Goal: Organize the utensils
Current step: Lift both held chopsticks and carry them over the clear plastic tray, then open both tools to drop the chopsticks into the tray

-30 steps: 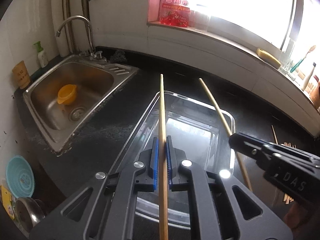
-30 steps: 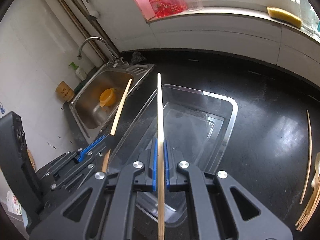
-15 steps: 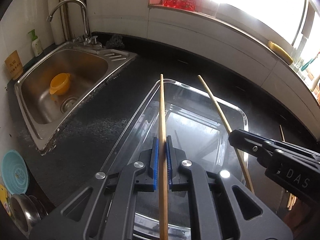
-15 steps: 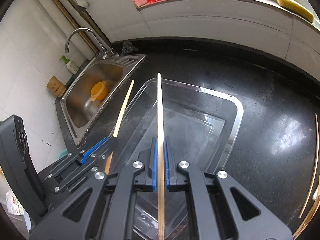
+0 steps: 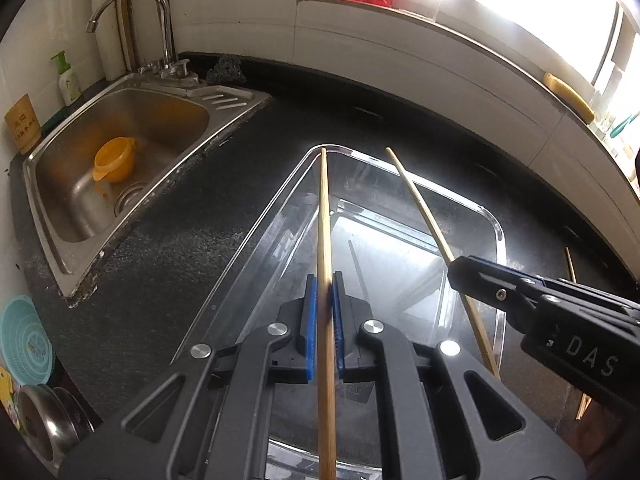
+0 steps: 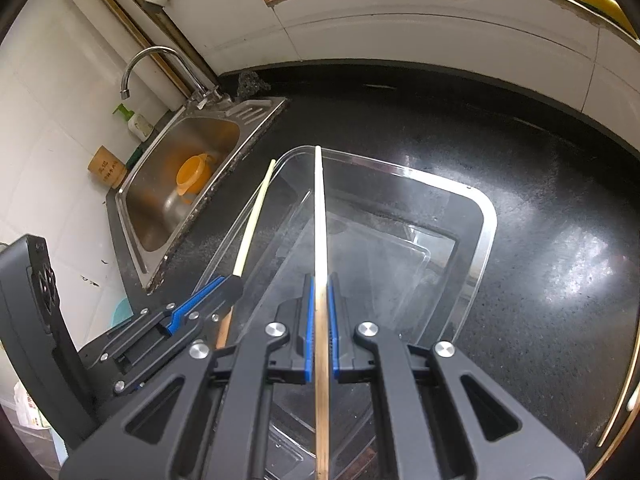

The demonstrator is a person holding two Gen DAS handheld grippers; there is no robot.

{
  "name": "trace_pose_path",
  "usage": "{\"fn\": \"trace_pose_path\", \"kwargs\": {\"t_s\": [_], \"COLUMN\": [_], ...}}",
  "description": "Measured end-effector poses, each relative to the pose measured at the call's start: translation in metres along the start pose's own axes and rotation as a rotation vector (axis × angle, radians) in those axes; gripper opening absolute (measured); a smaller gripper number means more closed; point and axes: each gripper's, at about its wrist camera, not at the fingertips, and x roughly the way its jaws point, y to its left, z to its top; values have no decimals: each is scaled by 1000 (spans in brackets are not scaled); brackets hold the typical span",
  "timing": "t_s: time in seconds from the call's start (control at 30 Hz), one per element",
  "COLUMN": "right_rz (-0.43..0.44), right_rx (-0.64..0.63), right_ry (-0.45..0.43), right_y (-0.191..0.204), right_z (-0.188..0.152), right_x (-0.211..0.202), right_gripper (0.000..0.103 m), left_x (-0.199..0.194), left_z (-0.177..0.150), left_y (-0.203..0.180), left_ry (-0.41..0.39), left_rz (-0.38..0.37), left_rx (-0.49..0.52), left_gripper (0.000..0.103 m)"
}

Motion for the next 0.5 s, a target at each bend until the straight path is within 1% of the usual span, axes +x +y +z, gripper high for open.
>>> {"fn": "trace_pose_path", "kwargs": {"t_s": [0.23, 0.33, 0.4, 0.43, 0.47, 0.5], "right_rz": [5, 7, 23, 33, 35, 33], "right_rx": [7, 29, 45, 55, 61, 61], "right_ry": [5, 15, 18, 19, 11, -18], "right_y": [-1, -7, -12, -14, -16, -17], "right_z": [5, 8, 9, 9, 9, 9], "right_x": [1, 2, 0, -2, -5, -11], "right_gripper": [7, 7, 9, 14, 40, 74], "left_x": [3, 5, 7, 7, 7, 5], "left_z": [2, 2, 3, 2, 2, 1], "left_y": [1, 2, 3, 4, 5, 5], "left_ry": [4, 6, 13, 17, 19, 18], "left_rz": [2, 15, 15, 10, 7, 3], "left_rx": [-2, -7, -12, -15, -16, -17], "left_gripper": [7, 8, 8, 12, 16, 34]}}
